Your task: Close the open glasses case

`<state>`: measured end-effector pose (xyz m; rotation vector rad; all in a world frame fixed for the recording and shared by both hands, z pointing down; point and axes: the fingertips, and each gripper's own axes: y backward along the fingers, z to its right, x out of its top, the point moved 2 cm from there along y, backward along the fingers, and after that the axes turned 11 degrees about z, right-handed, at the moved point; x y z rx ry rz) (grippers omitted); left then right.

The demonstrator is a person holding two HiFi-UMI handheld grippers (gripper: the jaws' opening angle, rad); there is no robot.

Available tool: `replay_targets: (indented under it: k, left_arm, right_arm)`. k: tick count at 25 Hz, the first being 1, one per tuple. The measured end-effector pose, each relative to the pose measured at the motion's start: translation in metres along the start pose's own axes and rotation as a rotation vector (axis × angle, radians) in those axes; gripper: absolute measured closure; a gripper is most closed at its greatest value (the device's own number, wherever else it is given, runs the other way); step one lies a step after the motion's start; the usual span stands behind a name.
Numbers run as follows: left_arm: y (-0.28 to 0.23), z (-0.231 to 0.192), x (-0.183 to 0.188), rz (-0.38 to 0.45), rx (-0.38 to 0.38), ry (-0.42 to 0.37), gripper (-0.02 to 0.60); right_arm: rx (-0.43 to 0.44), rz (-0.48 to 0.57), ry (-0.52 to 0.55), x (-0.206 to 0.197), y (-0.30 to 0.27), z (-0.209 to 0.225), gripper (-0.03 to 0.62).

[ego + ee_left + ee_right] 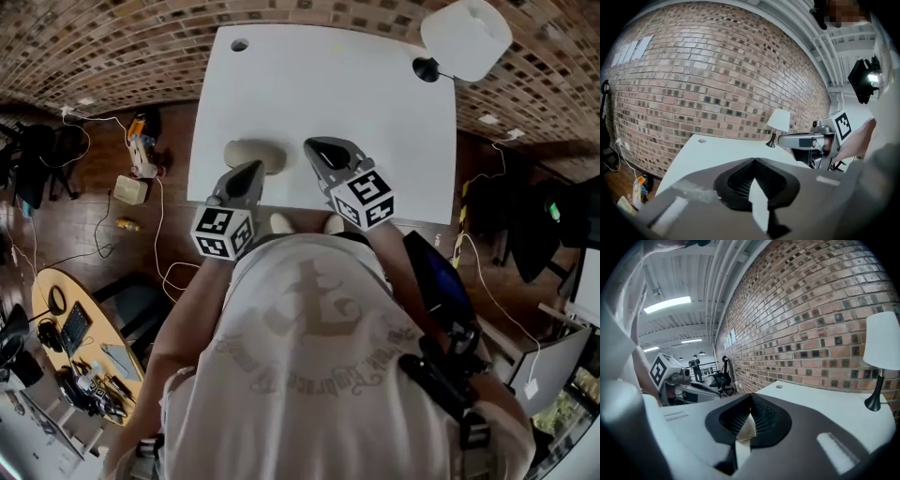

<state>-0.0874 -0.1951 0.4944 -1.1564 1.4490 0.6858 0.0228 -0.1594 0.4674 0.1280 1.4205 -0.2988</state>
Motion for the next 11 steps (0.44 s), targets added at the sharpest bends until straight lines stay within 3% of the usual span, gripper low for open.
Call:
replay_targets:
  k: [11]
  left_arm:
    - [-0.027, 0.057, 0.009, -0.013, 0.029, -0.011, 0.577]
  right_arm:
    - [0.061, -0.009, -0.029, 0.009, 0.051, 0.022, 0.586]
